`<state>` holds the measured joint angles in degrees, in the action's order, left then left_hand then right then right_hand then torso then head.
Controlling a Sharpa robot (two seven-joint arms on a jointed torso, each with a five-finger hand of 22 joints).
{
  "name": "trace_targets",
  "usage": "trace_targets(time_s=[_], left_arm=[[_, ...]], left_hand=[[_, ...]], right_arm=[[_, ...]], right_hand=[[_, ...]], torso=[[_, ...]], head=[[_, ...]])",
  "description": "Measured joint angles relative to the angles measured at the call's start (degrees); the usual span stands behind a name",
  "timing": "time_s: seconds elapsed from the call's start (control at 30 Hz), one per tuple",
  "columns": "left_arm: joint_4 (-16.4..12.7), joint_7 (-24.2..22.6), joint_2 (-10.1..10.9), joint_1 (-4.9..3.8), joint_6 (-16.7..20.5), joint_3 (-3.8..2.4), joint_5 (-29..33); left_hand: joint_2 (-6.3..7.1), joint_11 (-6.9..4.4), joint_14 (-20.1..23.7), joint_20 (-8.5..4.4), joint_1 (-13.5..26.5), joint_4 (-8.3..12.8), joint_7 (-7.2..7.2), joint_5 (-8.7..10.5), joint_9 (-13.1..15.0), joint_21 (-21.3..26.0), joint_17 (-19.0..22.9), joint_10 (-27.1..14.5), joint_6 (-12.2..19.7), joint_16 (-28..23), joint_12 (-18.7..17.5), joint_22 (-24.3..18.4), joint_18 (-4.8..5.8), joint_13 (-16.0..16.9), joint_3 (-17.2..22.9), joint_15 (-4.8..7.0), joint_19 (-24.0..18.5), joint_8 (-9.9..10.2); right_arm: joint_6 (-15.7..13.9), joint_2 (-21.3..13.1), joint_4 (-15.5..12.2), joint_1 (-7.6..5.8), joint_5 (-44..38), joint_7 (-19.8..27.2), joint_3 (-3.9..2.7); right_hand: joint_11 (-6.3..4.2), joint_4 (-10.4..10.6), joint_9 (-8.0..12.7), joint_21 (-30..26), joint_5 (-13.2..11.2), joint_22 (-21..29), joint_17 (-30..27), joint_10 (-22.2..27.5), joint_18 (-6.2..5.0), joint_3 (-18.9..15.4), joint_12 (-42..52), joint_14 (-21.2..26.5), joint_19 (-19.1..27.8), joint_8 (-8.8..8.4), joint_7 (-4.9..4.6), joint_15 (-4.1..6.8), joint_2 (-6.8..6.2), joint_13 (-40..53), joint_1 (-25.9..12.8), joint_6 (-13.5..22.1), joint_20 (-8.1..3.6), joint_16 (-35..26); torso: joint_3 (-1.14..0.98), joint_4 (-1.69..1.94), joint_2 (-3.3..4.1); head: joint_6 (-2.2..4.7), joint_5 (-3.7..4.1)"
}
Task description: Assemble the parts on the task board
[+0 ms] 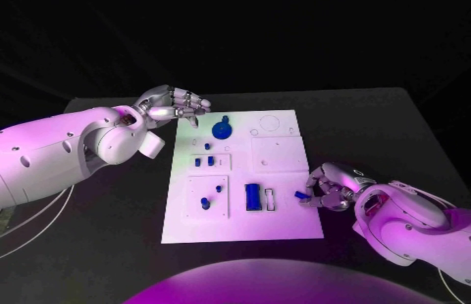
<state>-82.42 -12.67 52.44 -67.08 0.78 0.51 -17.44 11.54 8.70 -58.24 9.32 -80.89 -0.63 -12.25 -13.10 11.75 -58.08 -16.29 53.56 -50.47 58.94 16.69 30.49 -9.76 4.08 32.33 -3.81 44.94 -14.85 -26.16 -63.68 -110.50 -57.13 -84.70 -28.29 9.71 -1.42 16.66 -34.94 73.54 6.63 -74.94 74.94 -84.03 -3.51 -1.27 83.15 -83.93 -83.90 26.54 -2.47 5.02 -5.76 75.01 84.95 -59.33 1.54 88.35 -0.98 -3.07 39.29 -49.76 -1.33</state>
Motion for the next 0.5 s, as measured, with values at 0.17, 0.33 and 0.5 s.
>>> trace_targets(time_s=[0.17,0.33,0.5], left_arm=[[0.0,0.0,0.1,0.00,0.0,0.00,0.0],[-0.1,0.1,0.1,0.00,0.0,0.00,0.0],[-0.1,0.1,0.1,0.01,0.0,0.00,0.0]], left_hand=[[0.00,0.00,0.0,0.00,0.0,0.0,0.00,0.00,0.0,0.0,0.0,0.0,0.0,0.0,0.0,0.0,0.00,0.0,0.0,0.00,0.0,0.0],[0.00,0.00,0.0,0.00,0.0,0.0,0.00,0.00,0.0,0.0,0.0,0.0,0.0,0.0,0.0,0.0,0.00,0.0,0.0,0.00,0.0,0.0],[0.00,0.00,0.0,0.00,0.0,0.0,0.00,0.00,0.1,0.0,0.0,0.0,0.0,0.0,0.0,0.0,0.00,0.0,0.0,0.00,0.0,0.0]], right_arm=[[-0.1,0.3,0.0,0.04,-0.9,0.1,-0.01],[-0.4,0.2,-0.6,0.09,-1.2,-0.1,0.01],[-0.8,0.0,-1.6,-0.05,0.4,-0.5,0.25]], right_hand=[[0.00,4.4,-0.3,0.0,0.4,0.0,0.0,0.0,0.00,4.8,-0.2,0.0,0.0,-1.83,0.07,0.00,-2.68,-0.1,2.7,-1.0,0.00,0.0],[0.10,7.0,-0.3,0.0,0.4,0.0,0.0,-0.1,0.00,13.0,-0.2,0.0,0.0,-4.10,-0.50,-0.01,-3.79,-0.1,3.3,-1.3,0.00,0.0],[0.11,4.5,-0.1,0.0,0.4,0.0,0.0,-0.1,0.00,27.2,-0.2,-0.1,0.0,-1.91,-0.71,-0.11,-6.94,-0.1,-4.6,0.5,0.00,0.0]], torso=[[0.03,0.03,0.00],[0.03,0.01,-0.02],[0.07,-0.02,-0.07]], head=[[0.04,-0.09],[0.04,-0.28],[0.04,-0.38]])
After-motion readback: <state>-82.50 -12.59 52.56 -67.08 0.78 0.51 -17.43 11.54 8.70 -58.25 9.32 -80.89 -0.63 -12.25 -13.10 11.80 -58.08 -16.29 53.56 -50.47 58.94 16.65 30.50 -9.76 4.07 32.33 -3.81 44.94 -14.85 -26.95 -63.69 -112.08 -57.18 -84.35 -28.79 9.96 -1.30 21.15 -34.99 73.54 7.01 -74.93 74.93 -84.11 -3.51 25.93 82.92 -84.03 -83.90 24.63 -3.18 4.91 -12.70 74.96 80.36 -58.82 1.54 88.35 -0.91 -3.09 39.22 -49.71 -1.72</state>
